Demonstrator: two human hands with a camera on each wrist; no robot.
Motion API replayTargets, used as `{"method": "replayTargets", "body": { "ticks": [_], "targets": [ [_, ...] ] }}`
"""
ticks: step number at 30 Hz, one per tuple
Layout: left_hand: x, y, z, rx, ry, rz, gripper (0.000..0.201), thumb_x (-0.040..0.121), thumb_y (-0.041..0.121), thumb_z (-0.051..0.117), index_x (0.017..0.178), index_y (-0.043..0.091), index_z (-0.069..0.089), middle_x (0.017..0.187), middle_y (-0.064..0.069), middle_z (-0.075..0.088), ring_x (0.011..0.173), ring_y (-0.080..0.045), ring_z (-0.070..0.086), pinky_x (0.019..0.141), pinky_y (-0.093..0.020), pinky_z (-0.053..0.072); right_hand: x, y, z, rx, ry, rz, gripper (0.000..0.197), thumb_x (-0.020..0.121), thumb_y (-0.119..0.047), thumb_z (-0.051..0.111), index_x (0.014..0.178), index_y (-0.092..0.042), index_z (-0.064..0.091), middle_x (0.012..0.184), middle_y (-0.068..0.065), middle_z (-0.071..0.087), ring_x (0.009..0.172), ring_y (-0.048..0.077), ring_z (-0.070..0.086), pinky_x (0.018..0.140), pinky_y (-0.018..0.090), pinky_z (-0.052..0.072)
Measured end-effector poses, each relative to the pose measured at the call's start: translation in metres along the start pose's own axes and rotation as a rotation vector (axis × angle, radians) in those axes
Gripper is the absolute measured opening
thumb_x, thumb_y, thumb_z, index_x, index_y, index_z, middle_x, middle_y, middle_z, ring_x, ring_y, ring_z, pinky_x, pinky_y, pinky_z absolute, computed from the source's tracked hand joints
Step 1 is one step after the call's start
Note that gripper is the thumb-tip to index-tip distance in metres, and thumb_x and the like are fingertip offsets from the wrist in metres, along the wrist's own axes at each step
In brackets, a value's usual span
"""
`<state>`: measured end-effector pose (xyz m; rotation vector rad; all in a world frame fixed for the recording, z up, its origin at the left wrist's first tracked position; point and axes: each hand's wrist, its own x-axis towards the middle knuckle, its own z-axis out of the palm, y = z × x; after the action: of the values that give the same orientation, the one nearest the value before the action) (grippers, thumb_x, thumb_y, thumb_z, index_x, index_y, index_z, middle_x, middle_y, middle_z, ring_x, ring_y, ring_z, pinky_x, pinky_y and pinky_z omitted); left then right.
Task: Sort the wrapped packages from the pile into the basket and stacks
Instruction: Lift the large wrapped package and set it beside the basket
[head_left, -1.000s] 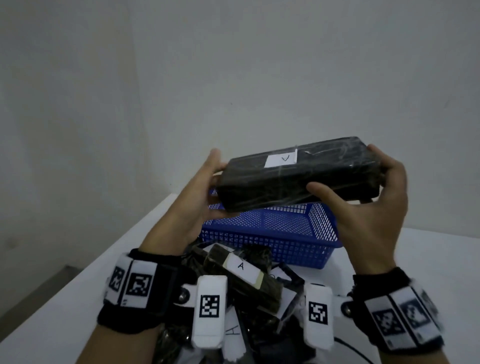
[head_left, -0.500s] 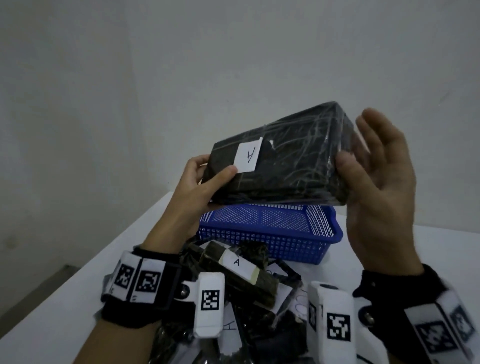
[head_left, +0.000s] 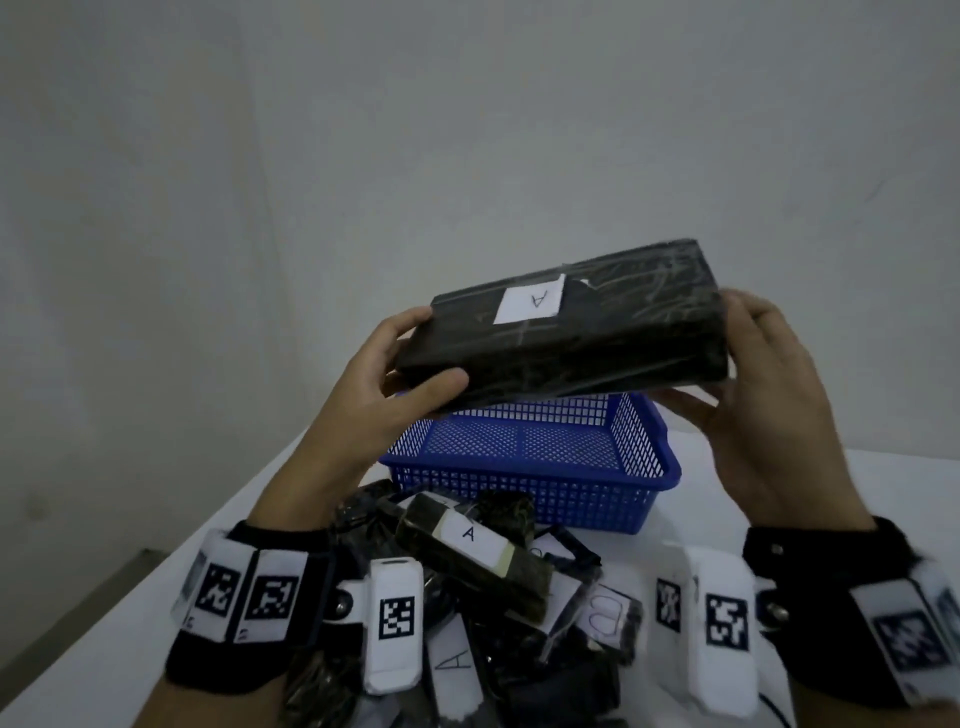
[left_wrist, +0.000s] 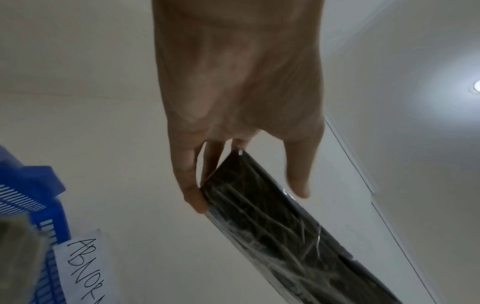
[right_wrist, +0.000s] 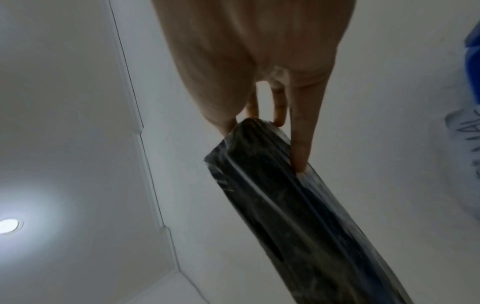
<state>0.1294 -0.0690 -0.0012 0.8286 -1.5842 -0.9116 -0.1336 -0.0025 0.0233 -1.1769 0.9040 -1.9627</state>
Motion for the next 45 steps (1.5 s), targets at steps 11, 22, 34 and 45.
{"method": "replayTargets", "body": {
  "ticks": [11,22,34,45],
  "targets": [
    [0.043,0.052,0.059,0.192,-0.187,0.017,0.072,0.073,0.054,0.072,0.136,0.026,0.050,0.123,0.004,0.063,0.107,-0.013,0.066,0.090,-0.035,0.058,0.028,-0.042,-0.074,-0.178,-0.009,0.036,0.084,0.061,-0.036,0.084,0.135,-0.010,0.055,0.106,0.003,0.074,0.076,0.016,0.073,0.066,0.023,0.058],
    [0.072,0.077,0.185,0.071,-0.404,-0.262,0.031,0.093,0.052,0.057,0.096,0.024,0.070,0.073,0.010,0.071,0.074,-0.010,0.065,0.071,-0.027,0.053,0.023,-0.059,-0.171,-0.432,0.197,0.495,0.065,0.076,-0.082,0.053,0.107,-0.025,0.065,0.091,0.004,0.059,0.079,0.022,0.056,0.069,0.034,0.048],
    [0.104,0.041,0.255,0.195,-0.439,-0.253,0.021,0.091,0.025,0.071,0.104,0.010,0.064,0.092,-0.004,0.070,0.069,-0.008,0.071,0.059,-0.026,0.058,0.057,-0.042,-0.235,-0.487,0.294,0.394,0.015,0.095,-0.038,0.064,0.100,-0.023,0.064,0.101,-0.003,0.062,0.105,0.025,0.058,0.095,0.041,0.049],
    [0.152,-0.028,0.330,0.889,-0.723,-0.033,0.040,0.075,0.015,0.084,0.100,0.017,0.053,0.118,-0.007,0.058,0.096,-0.023,0.055,0.078,-0.032,0.045,0.116,0.029,-0.292,-0.978,0.165,0.306,0.029,0.075,-0.010,0.080,0.090,-0.031,0.066,0.109,0.010,0.071,0.094,0.027,0.067,0.081,0.035,0.054]
  ]
}}
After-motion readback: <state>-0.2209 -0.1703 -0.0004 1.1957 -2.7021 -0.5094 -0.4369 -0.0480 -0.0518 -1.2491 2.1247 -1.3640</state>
